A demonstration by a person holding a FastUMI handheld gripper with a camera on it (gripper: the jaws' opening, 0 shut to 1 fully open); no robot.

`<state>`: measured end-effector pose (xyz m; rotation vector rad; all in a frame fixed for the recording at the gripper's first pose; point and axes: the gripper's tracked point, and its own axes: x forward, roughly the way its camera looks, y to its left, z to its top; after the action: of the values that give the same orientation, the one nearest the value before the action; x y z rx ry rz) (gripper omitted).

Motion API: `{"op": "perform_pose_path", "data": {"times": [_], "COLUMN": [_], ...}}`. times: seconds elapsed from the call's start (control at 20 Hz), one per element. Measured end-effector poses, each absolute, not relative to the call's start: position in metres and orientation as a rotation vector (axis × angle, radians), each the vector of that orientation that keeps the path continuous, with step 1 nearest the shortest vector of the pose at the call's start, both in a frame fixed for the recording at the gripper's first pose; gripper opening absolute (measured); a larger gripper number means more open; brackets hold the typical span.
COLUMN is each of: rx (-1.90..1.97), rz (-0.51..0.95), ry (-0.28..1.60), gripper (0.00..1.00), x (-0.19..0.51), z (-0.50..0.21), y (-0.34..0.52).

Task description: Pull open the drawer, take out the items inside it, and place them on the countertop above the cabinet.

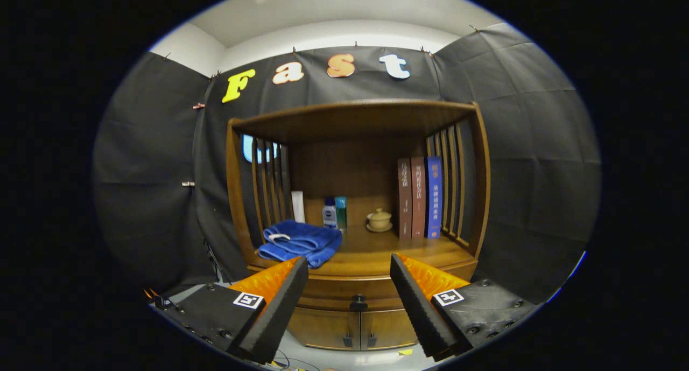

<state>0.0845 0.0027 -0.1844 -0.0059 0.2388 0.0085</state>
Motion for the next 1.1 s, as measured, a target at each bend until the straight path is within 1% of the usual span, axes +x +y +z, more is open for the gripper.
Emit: {"op": "perform_pose_path", "data": {"times": [0.4,0.7,0.8,0.95,1.0,1.05,1.1], "rx": [0.025,0.033,0.037,0.043,0.041,0.038,0.026], "rz": [-0.009,-0.058,-0.06,-0.071,-0.072,-0.061,-0.068], "ry": [0.471,0.563,0.6,0.62,0.631,0.642,0.635], "gripper": [0.99,0.99,0.97,0.76,0.73,0.62,0.56], "x": [0.128,0.155,0.159,0.165,0.164,0.162,0.165], "z": [-0.323,-0.378,-0.391,-0.403,-0.406,-0.407,-0.406], "y": [-0.003,-0.015,-0.016,-0.018,-0.018,-0.015,-0.016]}}
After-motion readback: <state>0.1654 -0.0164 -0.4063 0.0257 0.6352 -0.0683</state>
